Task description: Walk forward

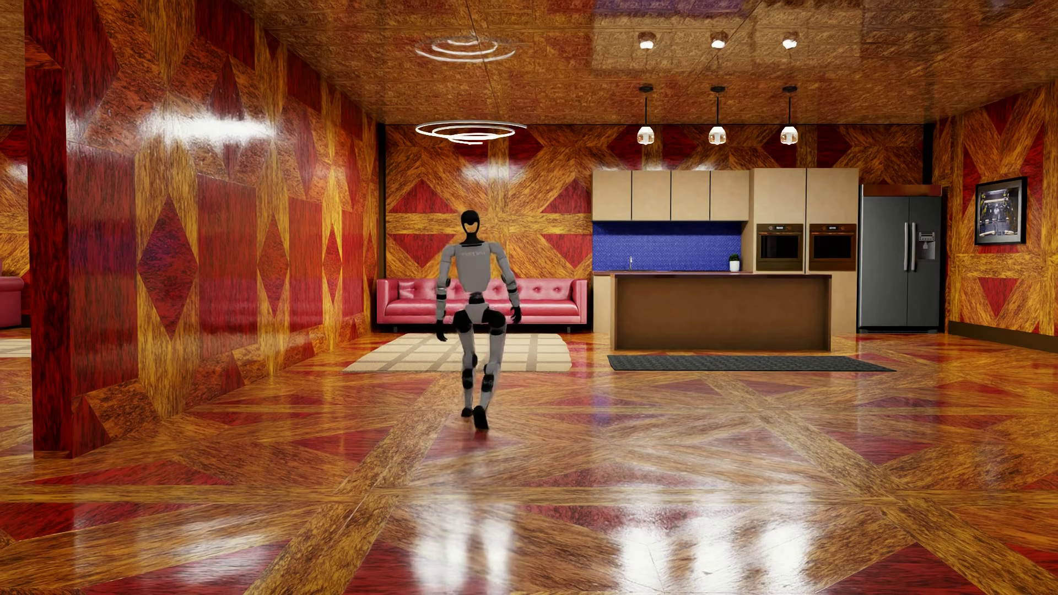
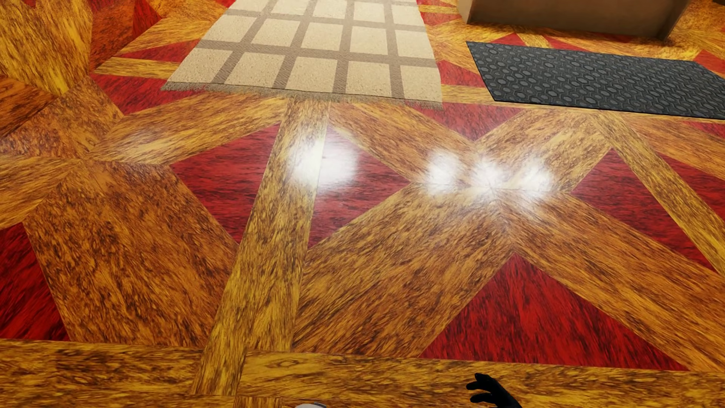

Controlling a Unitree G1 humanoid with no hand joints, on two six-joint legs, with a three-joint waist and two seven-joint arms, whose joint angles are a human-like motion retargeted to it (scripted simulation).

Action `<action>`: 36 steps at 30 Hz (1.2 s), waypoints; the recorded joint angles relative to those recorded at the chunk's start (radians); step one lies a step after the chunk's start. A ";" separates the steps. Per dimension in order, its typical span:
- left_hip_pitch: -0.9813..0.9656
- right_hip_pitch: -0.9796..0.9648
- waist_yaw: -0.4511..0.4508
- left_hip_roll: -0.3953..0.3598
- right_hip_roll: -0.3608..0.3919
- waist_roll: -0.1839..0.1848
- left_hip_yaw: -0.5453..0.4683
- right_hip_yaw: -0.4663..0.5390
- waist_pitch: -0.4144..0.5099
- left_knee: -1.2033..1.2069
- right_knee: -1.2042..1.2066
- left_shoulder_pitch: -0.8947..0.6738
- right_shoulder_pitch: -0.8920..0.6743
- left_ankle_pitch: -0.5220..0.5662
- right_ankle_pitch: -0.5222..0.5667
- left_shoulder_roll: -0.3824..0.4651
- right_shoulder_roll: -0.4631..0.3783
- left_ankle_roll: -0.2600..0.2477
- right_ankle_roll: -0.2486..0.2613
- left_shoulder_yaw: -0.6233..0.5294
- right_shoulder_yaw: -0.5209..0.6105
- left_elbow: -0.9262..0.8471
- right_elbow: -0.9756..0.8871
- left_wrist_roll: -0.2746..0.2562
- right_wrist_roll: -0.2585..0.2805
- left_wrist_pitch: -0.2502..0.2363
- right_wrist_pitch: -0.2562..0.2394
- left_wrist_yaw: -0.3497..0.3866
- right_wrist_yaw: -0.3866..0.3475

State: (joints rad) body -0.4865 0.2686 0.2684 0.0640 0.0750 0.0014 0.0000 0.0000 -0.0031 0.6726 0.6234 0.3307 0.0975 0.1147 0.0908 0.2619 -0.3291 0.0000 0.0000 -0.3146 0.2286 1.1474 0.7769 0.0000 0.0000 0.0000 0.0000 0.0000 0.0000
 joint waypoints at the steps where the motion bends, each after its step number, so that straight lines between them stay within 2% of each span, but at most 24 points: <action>1: 0.039 -0.054 -0.019 -0.042 -0.018 -0.010 0.000 0.000 -0.002 0.037 0.136 0.010 0.032 -0.065 0.155 -0.005 0.013 0.000 0.000 0.017 0.006 0.008 0.004 0.000 0.000 0.000 0.000 0.000 0.000; 2: 0.085 -0.159 -0.037 -0.066 -0.015 -0.009 0.000 0.000 0.000 0.042 0.331 0.004 0.040 -0.122 0.211 -0.005 0.021 0.000 0.000 0.010 0.022 -0.001 0.009 0.000 0.000 0.000 0.000 0.000 0.000; 5: 0.307 -0.437 -0.161 -0.101 0.001 0.019 0.000 0.000 0.017 -0.033 0.663 -0.054 0.095 -0.196 0.156 0.006 0.029 0.000 0.000 -0.007 0.080 -0.048 0.058 0.000 0.000 0.000 0.000 0.000 0.000; 7: 0.465 -0.569 -0.274 -0.086 0.014 0.054 0.000 0.000 0.034 -0.106 0.561 -0.104 0.134 -0.221 0.184 0.022 0.021 0.000 0.000 -0.003 0.099 -0.110 0.106 0.000 0.000 0.000 0.000 0.000 0.000; 10: 0.637 -0.674 -0.392 -0.067 0.007 0.064 0.000 0.000 0.056 -0.158 0.111 -0.188 0.201 -0.302 0.353 0.076 0.015 0.000 0.000 0.030 0.108 -0.235 0.159 0.000 0.000 0.000 0.000 0.000 0.000; 11: 0.656 -0.687 -0.423 -0.065 0.008 0.062 0.000 0.000 0.051 -0.152 -0.054 -0.222 0.209 -0.341 0.302 0.092 0.018 0.000 0.000 0.049 0.133 -0.257 0.188 0.000 0.000 0.000 0.000 0.000 0.000; 12: 0.699 -0.678 -0.439 -0.067 0.012 0.058 0.000 0.000 0.046 -0.156 -0.165 -0.243 0.230 -0.378 0.020 0.100 0.023 0.000 0.000 0.083 0.145 -0.276 0.212 0.000 0.000 0.000 0.000 0.000 0.000; 13: 0.716 -0.674 -0.471 -0.053 0.009 0.065 0.000 0.000 0.036 -0.145 -0.327 -0.272 0.234 -0.385 -0.148 0.103 0.024 0.000 0.000 0.093 0.194 -0.271 0.250 0.000 0.000 0.000 0.000 0.000 0.000; 14: 0.750 -0.682 -0.482 -0.038 0.016 0.067 0.000 0.000 0.039 -0.124 -0.186 -0.284 0.255 -0.359 -0.198 0.103 0.028 0.000 0.000 0.113 0.199 -0.274 0.272 0.000 0.000 0.000 0.000 0.000 0.000; 15: 0.764 -0.716 -0.484 -0.021 0.040 0.076 0.000 0.000 0.037 -0.085 -0.189 -0.288 0.270 -0.305 -0.115 0.100 0.037 0.000 0.000 0.127 0.205 -0.268 0.284 0.000 0.000 0.000 0.000 0.000 0.000; 16: 0.776 -0.716 -0.501 0.000 0.057 0.079 0.000 0.000 0.027 -0.042 -0.163 -0.271 0.284 -0.206 0.047 0.095 0.045 0.000 0.000 0.146 0.220 -0.265 0.300 0.000 0.000 0.000 0.000 0.000 0.000; 17: 0.771 -0.729 -0.494 0.023 0.084 0.091 0.000 0.000 0.014 0.030 -0.110 -0.249 0.296 -0.035 0.156 0.079 0.053 0.000 0.000 0.160 0.214 -0.243 0.313 0.000 0.000 0.000 0.000 0.000 0.000; 18: 0.720 -0.713 -0.485 0.050 0.110 0.099 0.000 0.000 0.003 0.153 -0.058 -0.214 0.313 0.172 0.178 0.066 0.057 0.000 0.000 0.166 0.176 -0.221 0.303 0.000 0.000 0.000 0.000 0.000 0.000; 19: 0.627 -0.677 -0.488 0.067 0.132 0.101 0.000 0.000 0.009 0.298 -0.031 -0.195 0.308 0.298 0.168 0.056 0.059 0.000 0.000 0.156 0.148 -0.201 0.283 0.000 0.000 0.000 0.000 0.000 0.000; 20: 0.514 -0.637 -0.471 0.075 0.166 0.099 0.000 0.000 0.013 0.473 -0.010 -0.186 0.300 0.240 0.147 0.053 0.057 0.000 0.000 0.125 0.139 -0.178 0.254 0.000 0.000 0.000 0.000 0.000 0.000; 22: 0.349 -0.484 -0.391 0.057 0.173 0.078 0.000 0.000 0.036 0.671 -0.032 -0.189 0.239 -0.158 0.044 0.035 0.052 0.000 0.000 0.074 0.146 -0.118 0.249 0.000 0.000 0.000 0.000 0.000 0.000; 23: 0.267 -0.403 -0.335 0.051 0.163 0.066 0.000 0.000 0.040 0.686 -0.069 -0.183 0.212 -0.226 -0.025 0.025 0.044 0.000 0.000 0.066 0.136 -0.100 0.221 0.000 0.000 0.000 0.000 0.000 0.000; 25: 0.148 -0.252 -0.198 0.052 0.117 0.040 0.000 0.000 0.049 0.545 -0.142 -0.145 0.145 -0.212 -0.155 0.019 0.011 0.000 0.000 0.044 0.122 -0.118 0.172 0.000 0.000 0.000 0.000 0.000 0.000; 27: 0.076 -0.131 -0.111 0.064 0.086 0.030 0.000 0.000 0.052 0.248 -0.191 -0.104 0.069 -0.148 -0.265 0.019 -0.026 0.000 0.000 0.015 0.111 -0.143 0.123 0.000 0.000 0.000 0.000 0.000 0.000; 30: 0.053 -0.035 -0.040 0.067 0.054 0.030 0.000 0.000 0.015 -0.240 -0.195 -0.054 -0.018 -0.053 -0.394 0.013 -0.063 0.000 0.000 0.005 0.041 -0.129 0.021 0.000 0.000 0.000 0.000 0.000 0.000; 32: 0.009 0.016 -0.004 0.055 0.018 0.022 0.000 0.000 0.017 -0.130 -0.194 -0.035 -0.053 -0.036 -0.320 0.005 -0.068 0.000 0.000 -0.024 -0.008 -0.063 -0.022 0.000 0.000 0.000 0.000 0.000 0.000; 34: -0.009 0.013 -0.017 0.006 -0.001 -0.009 0.000 0.000 0.007 -0.012 -0.068 -0.016 -0.026 0.020 -0.029 0.002 -0.039 0.000 0.000 -0.074 -0.040 0.008 -0.026 0.000 0.000 0.000 0.000 0.000 0.000; 35: 0.039 -0.033 -0.026 -0.022 -0.014 -0.015 0.000 0.000 0.007 0.025 0.068 -0.012 -0.001 -0.040 0.154 -0.002 -0.027 0.000 0.000 -0.084 -0.037 0.031 -0.008 0.000 0.000 0.000 0.000 0.000 0.000; 36: 0.069 -0.141 -0.023 -0.037 -0.011 -0.012 0.000 0.000 -0.002 0.033 0.235 -0.016 0.015 -0.096 0.265 -0.003 -0.021 0.000 0.000 -0.080 -0.008 0.025 0.001 0.000 0.000 0.000 0.000 0.000 0.000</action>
State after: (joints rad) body -0.4177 0.1273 0.2451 0.0273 0.0643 -0.0109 0.0000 0.0000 -0.0055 0.7057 0.8588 0.3142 0.1122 0.0183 0.3554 0.2587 -0.3497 0.0000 0.0000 -0.3943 0.2203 1.1727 0.7779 0.0000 0.0000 0.0000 0.0000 0.0000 0.0000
